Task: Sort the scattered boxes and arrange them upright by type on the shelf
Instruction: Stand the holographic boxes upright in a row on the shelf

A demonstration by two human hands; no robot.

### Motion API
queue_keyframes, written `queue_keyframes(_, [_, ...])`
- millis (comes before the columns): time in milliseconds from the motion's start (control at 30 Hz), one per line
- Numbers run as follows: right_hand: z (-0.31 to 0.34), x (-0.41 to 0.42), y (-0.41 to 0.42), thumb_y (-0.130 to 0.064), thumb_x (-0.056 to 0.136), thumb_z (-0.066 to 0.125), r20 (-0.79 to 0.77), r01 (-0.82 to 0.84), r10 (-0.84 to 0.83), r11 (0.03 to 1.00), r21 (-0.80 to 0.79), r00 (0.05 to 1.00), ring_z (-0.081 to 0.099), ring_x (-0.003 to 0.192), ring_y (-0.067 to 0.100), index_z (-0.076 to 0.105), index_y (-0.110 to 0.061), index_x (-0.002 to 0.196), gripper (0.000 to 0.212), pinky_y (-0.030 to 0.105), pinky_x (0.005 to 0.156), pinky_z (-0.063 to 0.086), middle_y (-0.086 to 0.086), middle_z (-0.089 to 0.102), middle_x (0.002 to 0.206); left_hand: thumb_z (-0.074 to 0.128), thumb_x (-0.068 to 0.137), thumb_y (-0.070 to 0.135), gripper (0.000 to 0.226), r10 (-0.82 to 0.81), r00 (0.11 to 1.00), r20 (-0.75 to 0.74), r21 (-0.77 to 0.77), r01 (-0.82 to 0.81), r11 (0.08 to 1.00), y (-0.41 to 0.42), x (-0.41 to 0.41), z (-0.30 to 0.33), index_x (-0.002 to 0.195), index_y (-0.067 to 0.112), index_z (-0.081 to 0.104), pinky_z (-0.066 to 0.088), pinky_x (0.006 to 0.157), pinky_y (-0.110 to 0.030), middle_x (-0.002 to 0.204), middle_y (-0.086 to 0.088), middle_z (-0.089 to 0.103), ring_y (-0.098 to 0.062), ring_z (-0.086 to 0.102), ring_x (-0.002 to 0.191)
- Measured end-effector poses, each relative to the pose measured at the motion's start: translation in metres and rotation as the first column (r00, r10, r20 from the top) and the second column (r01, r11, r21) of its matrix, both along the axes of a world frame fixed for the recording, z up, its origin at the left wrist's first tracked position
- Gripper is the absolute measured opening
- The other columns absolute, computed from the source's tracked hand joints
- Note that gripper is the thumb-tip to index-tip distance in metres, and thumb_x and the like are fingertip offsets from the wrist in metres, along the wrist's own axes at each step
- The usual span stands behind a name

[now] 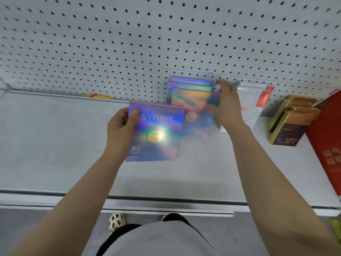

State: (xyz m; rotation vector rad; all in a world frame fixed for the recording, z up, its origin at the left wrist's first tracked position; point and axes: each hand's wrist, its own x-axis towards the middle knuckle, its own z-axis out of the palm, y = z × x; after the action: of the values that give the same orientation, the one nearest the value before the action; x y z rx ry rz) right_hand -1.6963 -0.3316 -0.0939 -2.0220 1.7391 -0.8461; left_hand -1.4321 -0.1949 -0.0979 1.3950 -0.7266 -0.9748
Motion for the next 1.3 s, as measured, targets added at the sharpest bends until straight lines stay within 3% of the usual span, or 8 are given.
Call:
queue_keyframes(100, [0.006, 0.010, 0.015, -0.017, 0.083, 0.070, 0.093, 0.050, -0.033, 0.983, -0.178, 0.995, 0.053, 0.092, 0.019, 0.054, -0.014, 0.121, 0.042, 0.029, 0.075, 0.042, 0.006, 0.052, 0.113, 0.061, 0.094, 0.023, 0.016, -0.020, 1.000, -0.015, -0.008, 0.020, 1.000, -0.003, -0.008, -0.001, 0.097, 0.009, 0.068, 0.053, 0.068, -0.028, 0.085, -0.005, 0.068, -0.016, 0.062, 0.073])
queue_keyframes(267, [0.013, 0.028, 0.048, -0.039, 0.091, 0.067, 0.405, -0.290, 0.155, 0.909, 0.298, 0.901, 0.058, 0.080, 0.007, 0.062, -0.021, 0.109, 0.026, 0.035, 0.077, 0.052, 0.002, 0.067, 0.096, 0.062, 0.094, 0.029, 0.023, -0.085, 0.996, 0.010, 0.002, 0.085, 0.996, -0.009, -0.018, -0.006, 0.096, 0.006, 0.066, 0.047, 0.070, -0.032, 0.086, -0.009, 0.062, -0.018, 0.055, 0.076])
queue_keyframes(433, [0.004, 0.025, 0.057, -0.014, 0.080, 0.082, 0.523, -0.431, 0.227, 0.848, 0.309, 0.822, 0.055, 0.073, 0.011, 0.059, -0.016, 0.101, 0.032, 0.022, 0.063, 0.049, -0.001, 0.059, 0.087, 0.062, 0.094, 0.031, 0.014, -0.135, 0.990, 0.052, 0.005, 0.135, 0.991, -0.017, -0.027, -0.009, 0.093, 0.018, 0.068, 0.046, 0.068, -0.029, 0.083, 0.001, 0.065, -0.011, 0.056, 0.071])
queue_keyframes(767, [-0.007, 0.011, 0.036, -0.026, 0.078, 0.082, 0.174, -0.218, 0.197, 0.970, 0.109, 0.965, 0.054, 0.082, 0.009, 0.063, -0.021, 0.108, 0.035, 0.014, 0.072, 0.041, -0.004, 0.063, 0.102, 0.060, 0.093, 0.022, 0.046, -0.411, 0.857, 0.311, 0.195, 0.365, 0.910, -0.005, -0.033, -0.046, 0.136, 0.030, 0.046, 0.048, 0.093, -0.026, 0.128, 0.007, 0.057, -0.017, 0.060, 0.112])
queue_keyframes(867, [-0.009, 0.015, 0.029, -0.024, 0.077, 0.082, 0.045, -0.181, 0.180, 0.983, 0.023, 0.983, 0.053, 0.094, 0.013, 0.065, -0.016, 0.116, 0.043, 0.017, 0.082, 0.041, -0.003, 0.048, 0.109, 0.056, 0.095, 0.015, 0.052, -0.463, 0.807, 0.367, 0.260, 0.389, 0.884, -0.003, -0.035, -0.053, 0.142, 0.027, 0.040, 0.044, 0.081, -0.015, 0.128, 0.006, 0.055, -0.017, 0.061, 0.111])
queue_keyframes(1000, [-0.014, 0.022, 0.027, -0.019, 0.074, 0.079, -0.080, -0.169, 0.161, 0.980, -0.105, 0.984, 0.051, 0.106, 0.026, 0.064, -0.017, 0.119, 0.047, 0.034, 0.089, 0.046, 0.005, 0.048, 0.115, 0.053, 0.094, 0.016, 0.056, -0.471, 0.780, 0.413, 0.311, 0.365, 0.878, -0.009, -0.035, -0.056, 0.145, 0.030, 0.035, 0.046, 0.087, -0.028, 0.135, 0.003, 0.053, -0.019, 0.064, 0.108])
queue_keyframes(1167, [-0.017, 0.025, 0.026, -0.016, 0.072, 0.082, -0.153, -0.161, 0.140, 0.978, -0.133, 0.978, 0.047, 0.110, 0.030, 0.063, -0.017, 0.121, 0.053, 0.027, 0.091, 0.038, 0.008, 0.050, 0.117, 0.052, 0.093, 0.012, 0.057, -0.463, 0.774, 0.432, 0.321, 0.347, 0.881, -0.012, -0.038, -0.055, 0.144, 0.031, 0.036, 0.046, 0.091, -0.035, 0.133, 0.001, 0.053, -0.023, 0.061, 0.110])
queue_keyframes(1300, [-0.014, 0.023, 0.024, -0.018, 0.073, 0.082, -0.223, -0.184, 0.153, 0.975, -0.125, 0.963, 0.047, 0.110, 0.032, 0.063, -0.017, 0.122, 0.053, 0.028, 0.091, 0.036, 0.010, 0.051, 0.118, 0.052, 0.095, 0.013, 0.053, -0.450, 0.798, 0.401, 0.329, 0.333, 0.884, -0.010, -0.038, -0.055, 0.144, 0.029, 0.038, 0.043, 0.078, -0.020, 0.133, 0.002, 0.054, -0.018, 0.063, 0.108])
